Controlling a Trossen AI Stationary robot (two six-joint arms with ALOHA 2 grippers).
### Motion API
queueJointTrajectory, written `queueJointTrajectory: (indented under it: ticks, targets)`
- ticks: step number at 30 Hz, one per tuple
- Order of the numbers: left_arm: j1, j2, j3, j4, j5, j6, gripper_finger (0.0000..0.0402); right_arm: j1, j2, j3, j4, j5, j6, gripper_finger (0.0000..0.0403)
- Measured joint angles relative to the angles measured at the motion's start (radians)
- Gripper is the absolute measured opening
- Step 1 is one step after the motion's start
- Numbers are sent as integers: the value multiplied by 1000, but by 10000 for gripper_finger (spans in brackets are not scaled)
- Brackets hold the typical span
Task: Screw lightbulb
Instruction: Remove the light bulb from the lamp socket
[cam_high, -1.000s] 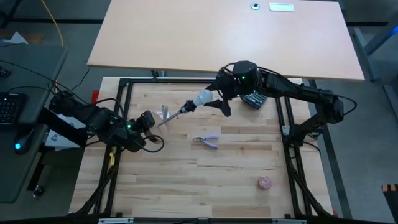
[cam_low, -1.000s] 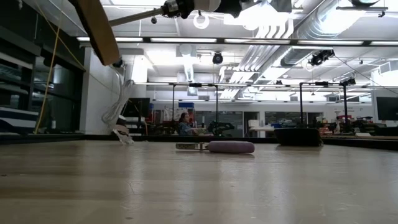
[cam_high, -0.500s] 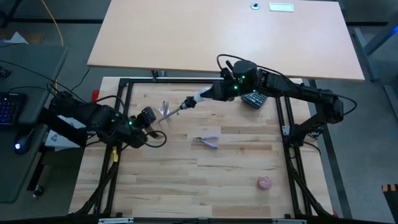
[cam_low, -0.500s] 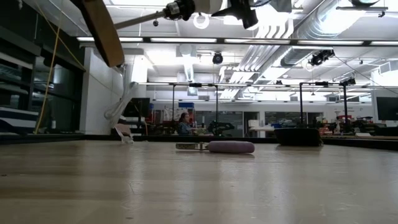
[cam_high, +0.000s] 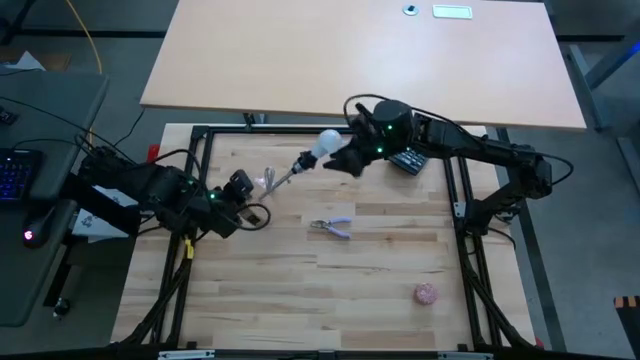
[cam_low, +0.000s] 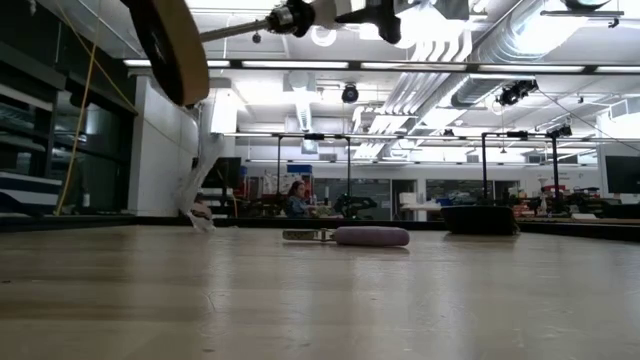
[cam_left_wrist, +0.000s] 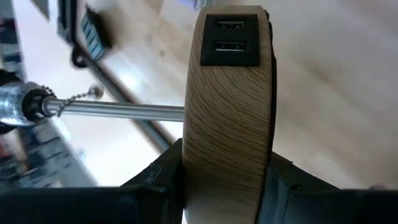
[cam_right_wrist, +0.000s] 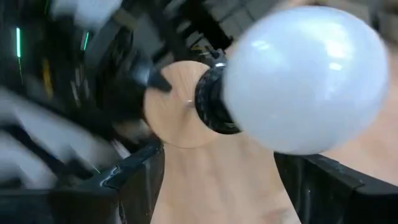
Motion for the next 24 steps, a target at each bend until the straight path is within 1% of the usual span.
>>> queueJointTrajectory:
  ticks: [3, 6, 8, 11, 13, 17, 19, 21, 22, 24]
  targets:
    - [-2, 0, 0, 55, 56, -45, 118, -1, 0, 0, -5, -3, -421, 291]
    - [-2, -2, 0, 59, 61, -36, 118, -2, 0, 0, -12, 16, -819, 291]
    - [-3, -2, 1, 49, 47, -32, 118, -2, 0, 0, -12, 47, -981, 291]
    - [-3, -1, 1, 6, 7, -14, 118, -1, 0, 0, -37, 134, -1117, 291]
    - [-4, -1, 1, -33, 16, -9, 118, -3, 0, 0, -79, 198, -1151, 291]
    - [-7, -1, -1, -76, 87, 9, 118, -6, -2, 0, -182, 228, -1204, 291]
    - [-6, 0, -1, -121, 98, 41, 118, -4, -2, 0, -229, 230, -1235, 291]
    - [-4, 1, -2, -176, 88, 73, 118, 2, -2, 0, -267, 232, -1275, 291]
    - [0, 1, -2, -191, 82, 82, 118, 8, -2, 0, -276, 246, -1304, 291]
    - [15, -5, -7, -182, 85, 73, 118, 29, -2, 0, -291, 323, -1412, 291]
